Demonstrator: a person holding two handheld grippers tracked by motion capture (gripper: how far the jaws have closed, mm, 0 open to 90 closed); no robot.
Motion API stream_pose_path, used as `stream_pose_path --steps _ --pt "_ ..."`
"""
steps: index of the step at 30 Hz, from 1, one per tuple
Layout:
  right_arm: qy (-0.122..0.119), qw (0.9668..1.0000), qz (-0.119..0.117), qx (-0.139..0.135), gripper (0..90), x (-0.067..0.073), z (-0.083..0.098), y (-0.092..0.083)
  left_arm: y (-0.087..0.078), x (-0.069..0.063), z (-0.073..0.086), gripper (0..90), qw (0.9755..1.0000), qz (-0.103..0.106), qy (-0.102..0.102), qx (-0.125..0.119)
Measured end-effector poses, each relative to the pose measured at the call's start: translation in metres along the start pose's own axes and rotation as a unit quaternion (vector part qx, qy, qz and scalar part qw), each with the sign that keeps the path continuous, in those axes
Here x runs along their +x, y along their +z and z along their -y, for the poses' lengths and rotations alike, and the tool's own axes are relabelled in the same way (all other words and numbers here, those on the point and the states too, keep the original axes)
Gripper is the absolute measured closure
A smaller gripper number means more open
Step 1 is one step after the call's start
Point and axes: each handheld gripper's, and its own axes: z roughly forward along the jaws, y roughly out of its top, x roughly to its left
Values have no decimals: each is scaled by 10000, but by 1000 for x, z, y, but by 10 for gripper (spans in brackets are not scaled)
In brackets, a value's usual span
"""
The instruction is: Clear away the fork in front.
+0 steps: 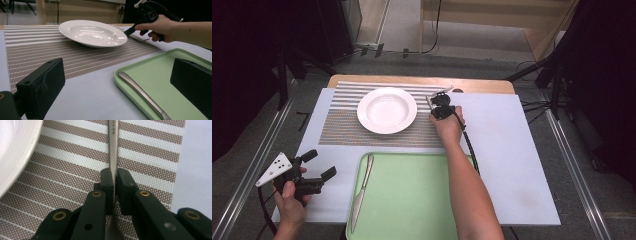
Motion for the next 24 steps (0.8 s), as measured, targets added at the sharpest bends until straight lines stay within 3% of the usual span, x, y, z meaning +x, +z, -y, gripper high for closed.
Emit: stream_pose_path --steps 2,9,13,15,16,17,19,24 --pt "55 10000 9 0 832 1 0 0 -1 -2 -1 0 10000 -51 44 -66" --pt "-341 9987 363 -140 836 10 3 0 0 -2 0 0 9998 -54 -34 -168" --pt "-308 9993 172 -97 838 7 3 -3 -3 0 0 0 9997 -168 16 -180" --pt "-423 9987 168 -221 866 5 3 -7 -5 0 0 0 9996 -198 6 -217" --pt "-361 9989 138 -265 871 5 2 -9 -5 0 -1 0 9995 -196 4 -247" --pt "-415 9988 40 -261 871 5 1 -10 -5 0 -1 0 9995 -198 0 -259" --pt "-561 9983 74 -145 871 7 1 -9 -5 0 0 0 9996 -199 3 -220" --pt "-208 9997 -93 -100 858 1 2 -5 -2 -3 -1 0 9997 -151 63 -172"
